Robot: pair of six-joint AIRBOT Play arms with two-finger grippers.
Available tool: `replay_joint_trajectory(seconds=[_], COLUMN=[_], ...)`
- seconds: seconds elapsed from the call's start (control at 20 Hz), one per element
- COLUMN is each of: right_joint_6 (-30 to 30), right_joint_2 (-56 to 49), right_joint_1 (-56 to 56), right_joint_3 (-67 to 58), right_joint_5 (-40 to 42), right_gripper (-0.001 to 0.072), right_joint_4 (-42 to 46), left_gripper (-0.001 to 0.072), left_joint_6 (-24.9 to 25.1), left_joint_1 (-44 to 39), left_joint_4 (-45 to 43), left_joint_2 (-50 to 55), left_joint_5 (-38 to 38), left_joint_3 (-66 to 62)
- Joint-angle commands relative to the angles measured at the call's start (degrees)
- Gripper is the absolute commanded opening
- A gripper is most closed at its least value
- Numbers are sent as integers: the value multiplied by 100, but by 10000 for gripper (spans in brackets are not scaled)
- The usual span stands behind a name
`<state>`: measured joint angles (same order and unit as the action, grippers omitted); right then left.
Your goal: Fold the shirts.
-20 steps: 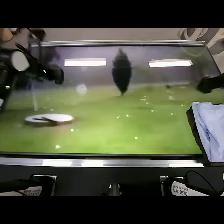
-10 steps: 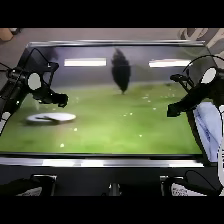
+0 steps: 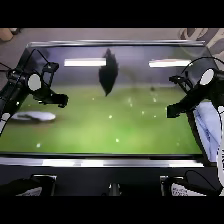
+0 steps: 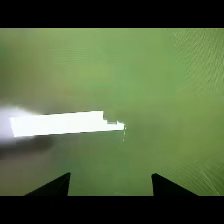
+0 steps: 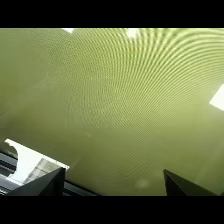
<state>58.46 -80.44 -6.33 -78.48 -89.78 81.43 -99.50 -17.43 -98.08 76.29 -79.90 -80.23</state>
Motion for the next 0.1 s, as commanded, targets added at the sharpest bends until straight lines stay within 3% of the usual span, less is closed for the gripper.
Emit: replay_joint_trajectory(seconds=[0.0, 0.05], right_joint_6=[2, 0], right_joint_2=[2, 2], right_joint_1=[4, 7], right_joint_3=[2, 2], right_joint_5=[-4, -7], right_gripper=[666, 666], right_joint_4=[4, 4], left_gripper=[606, 606], left_joint_6=[0, 0], left_joint_1=[-2, -2], left_joint_4=[0, 0], left_joint_2=[-4, -4], left_joint_5=[7, 7], left_joint_3=[2, 2])
